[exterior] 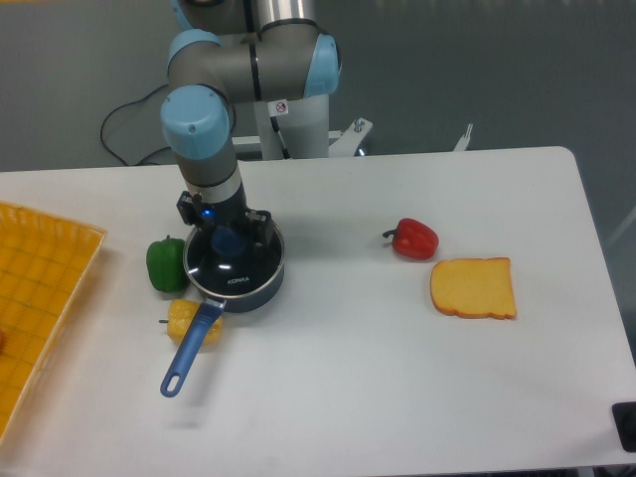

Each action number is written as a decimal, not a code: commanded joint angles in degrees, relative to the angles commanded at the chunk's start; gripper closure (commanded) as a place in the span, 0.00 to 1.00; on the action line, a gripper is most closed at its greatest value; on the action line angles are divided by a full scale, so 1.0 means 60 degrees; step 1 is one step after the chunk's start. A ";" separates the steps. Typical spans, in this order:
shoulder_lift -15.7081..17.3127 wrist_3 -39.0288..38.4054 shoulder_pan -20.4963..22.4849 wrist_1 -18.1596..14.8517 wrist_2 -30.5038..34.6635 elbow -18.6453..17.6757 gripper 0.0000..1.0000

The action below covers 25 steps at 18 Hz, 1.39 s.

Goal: Open the lid

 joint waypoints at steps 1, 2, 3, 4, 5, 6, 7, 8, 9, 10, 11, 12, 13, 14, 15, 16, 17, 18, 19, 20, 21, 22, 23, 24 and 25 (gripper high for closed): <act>0.0000 0.0000 0.0000 0.0000 -0.0015 0.0029 0.33; 0.0000 0.0015 0.0000 -0.0015 0.0000 0.0044 0.34; 0.0000 0.0015 0.0000 -0.0015 -0.0015 0.0073 0.34; 0.0000 0.0044 0.0000 -0.0029 -0.0029 0.0131 0.34; 0.0000 0.0030 0.0015 -0.0102 -0.0044 0.0219 0.35; 0.0000 0.0029 0.0015 -0.0132 -0.0029 0.0263 0.36; 0.0000 0.0015 0.0015 -0.0132 -0.0029 0.0293 0.36; 0.0000 0.0029 0.0015 -0.0132 -0.0044 0.0293 0.36; 0.0000 0.0029 0.0015 -0.0146 -0.0044 0.0322 0.36; 0.0015 0.0029 0.0029 -0.0161 -0.0058 0.0366 0.37; 0.0015 0.0044 0.0029 -0.0248 -0.0059 0.0424 0.37; 0.0015 0.0059 0.0029 -0.0423 -0.0059 0.0512 0.37; 0.0000 0.0088 0.0029 -0.0599 -0.0059 0.0614 0.37; 0.0000 0.0117 0.0029 -0.0775 -0.0044 0.0717 0.37; 0.0000 0.0161 0.0044 -0.0950 -0.0029 0.0848 0.37; 0.0000 0.0292 0.0044 -0.1184 -0.0015 0.1009 0.37; -0.0044 0.0511 0.0058 -0.1448 0.0000 0.1170 0.38; -0.0102 0.0745 0.0059 -0.1581 0.0000 0.1332 0.38; -0.0132 0.0965 0.0059 -0.1640 0.0000 0.1493 0.38; -0.0161 0.1155 0.0059 -0.1655 0.0015 0.1610 0.38; -0.0248 0.1360 0.0073 -0.1655 0.0015 0.1713 0.38; -0.0351 0.1536 0.0073 -0.1655 0.0015 0.1830 0.40; -0.0453 0.1669 0.0088 -0.1655 0.0015 0.1933 0.40; -0.0498 0.1743 0.0088 -0.1641 0.0015 0.2006 0.40; -0.0527 0.1845 0.0102 -0.1626 0.0015 0.2108 0.40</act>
